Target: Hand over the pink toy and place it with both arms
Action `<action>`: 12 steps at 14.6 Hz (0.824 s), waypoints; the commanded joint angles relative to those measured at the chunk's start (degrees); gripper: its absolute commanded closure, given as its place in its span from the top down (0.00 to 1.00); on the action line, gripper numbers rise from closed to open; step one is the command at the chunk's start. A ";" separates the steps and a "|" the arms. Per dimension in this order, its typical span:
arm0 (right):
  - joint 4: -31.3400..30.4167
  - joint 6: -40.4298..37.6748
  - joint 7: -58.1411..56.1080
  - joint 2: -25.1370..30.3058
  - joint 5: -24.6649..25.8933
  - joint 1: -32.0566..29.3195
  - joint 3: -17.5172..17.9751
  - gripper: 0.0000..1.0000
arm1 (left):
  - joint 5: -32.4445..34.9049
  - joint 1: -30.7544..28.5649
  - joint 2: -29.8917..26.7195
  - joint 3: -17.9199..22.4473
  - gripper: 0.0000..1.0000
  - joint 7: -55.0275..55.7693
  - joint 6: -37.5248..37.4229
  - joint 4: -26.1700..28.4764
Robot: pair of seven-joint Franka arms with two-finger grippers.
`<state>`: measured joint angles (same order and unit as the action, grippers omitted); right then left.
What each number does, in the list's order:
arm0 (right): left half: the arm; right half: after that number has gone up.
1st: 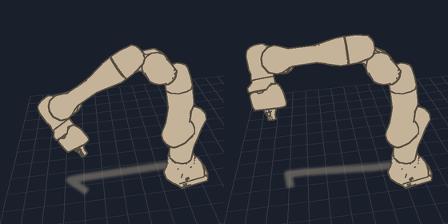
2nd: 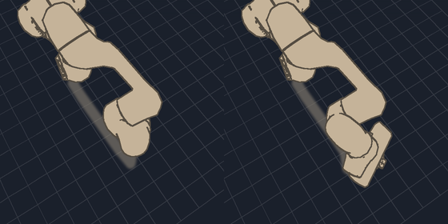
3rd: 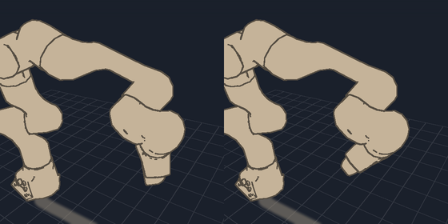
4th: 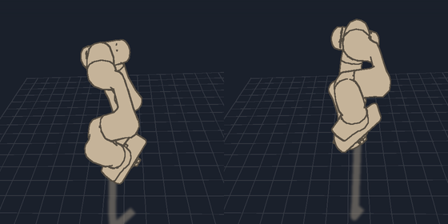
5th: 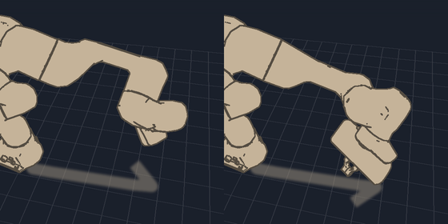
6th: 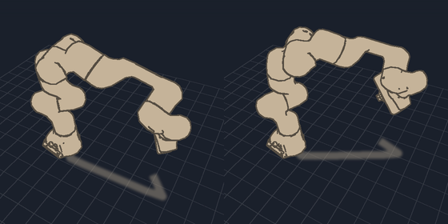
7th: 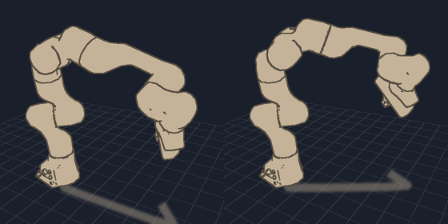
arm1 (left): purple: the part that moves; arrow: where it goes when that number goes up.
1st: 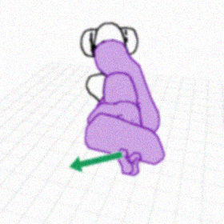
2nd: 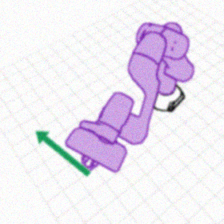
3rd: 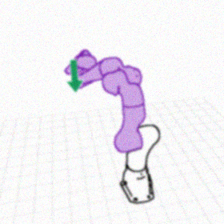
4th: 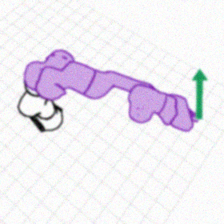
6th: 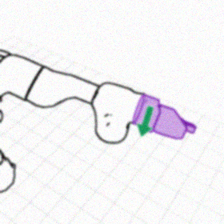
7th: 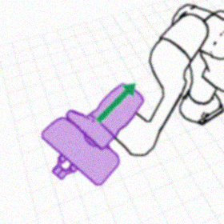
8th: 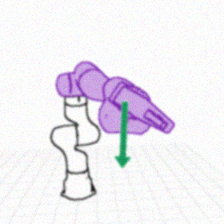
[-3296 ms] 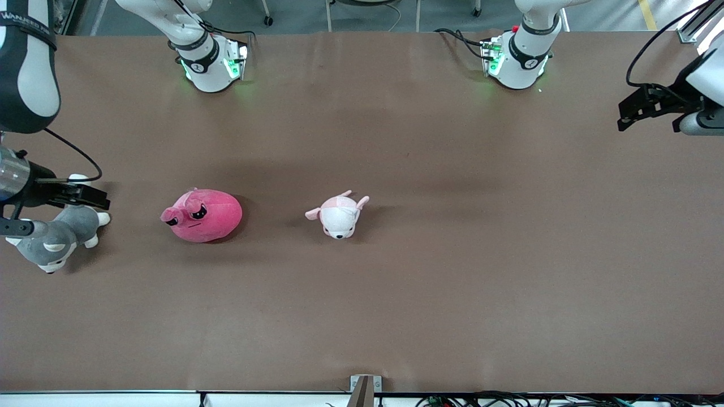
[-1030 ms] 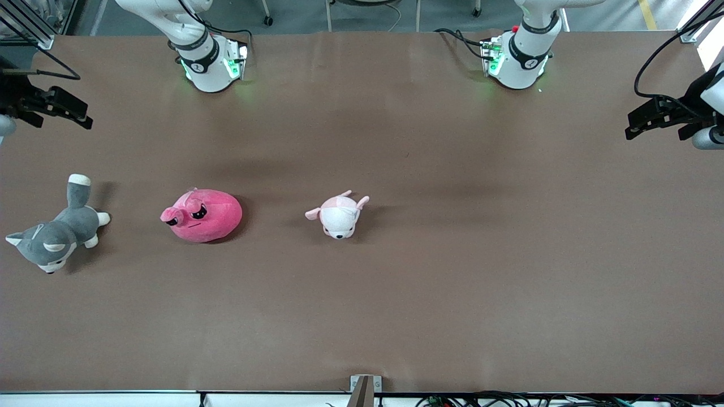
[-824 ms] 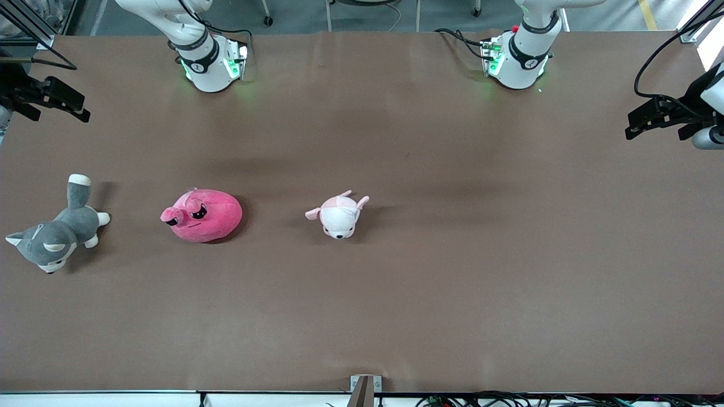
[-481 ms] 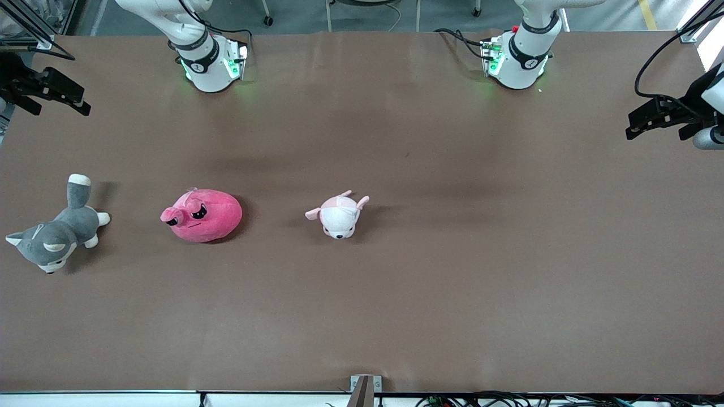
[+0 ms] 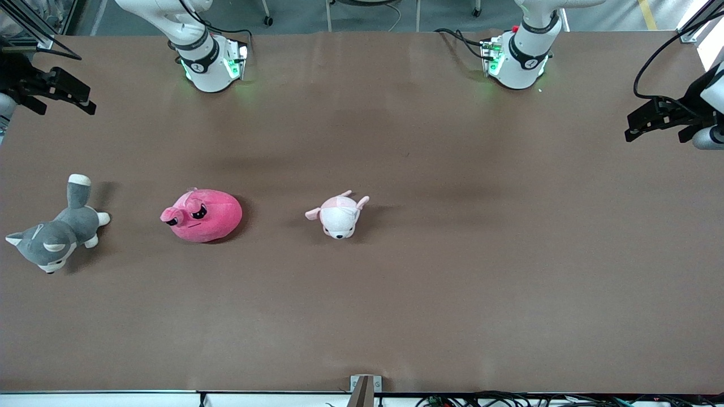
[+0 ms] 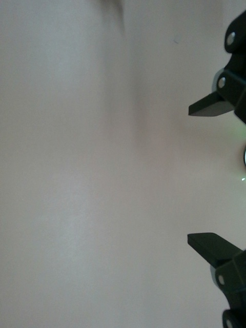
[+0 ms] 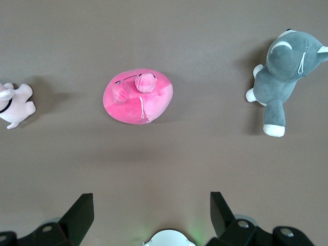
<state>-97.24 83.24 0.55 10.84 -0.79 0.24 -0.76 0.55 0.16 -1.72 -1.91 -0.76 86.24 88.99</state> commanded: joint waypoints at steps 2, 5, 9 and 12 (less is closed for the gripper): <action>-1.02 -0.44 -0.11 1.55 1.50 0.81 -0.11 1.00 | -0.37 0.46 0.58 0.15 1.00 -0.21 -0.19 -2.77; -0.93 -0.35 -2.21 1.46 1.32 0.46 -0.64 1.00 | -0.81 0.46 0.67 -0.02 1.00 -0.30 -0.19 -2.86; -0.93 0.08 -1.52 1.46 0.53 0.20 -0.73 1.00 | -1.08 0.55 0.67 -0.03 1.00 -0.12 -0.19 -2.94; -0.93 0.08 -1.51 1.55 -1.93 -1.21 -0.64 1.00 | -0.99 0.72 0.75 -0.03 1.00 -0.03 -0.19 -2.94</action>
<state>-97.22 83.06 -0.59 10.91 -1.24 0.26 -1.58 0.32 0.49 -1.61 -2.13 -0.76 86.30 87.37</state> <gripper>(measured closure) 0.000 0.000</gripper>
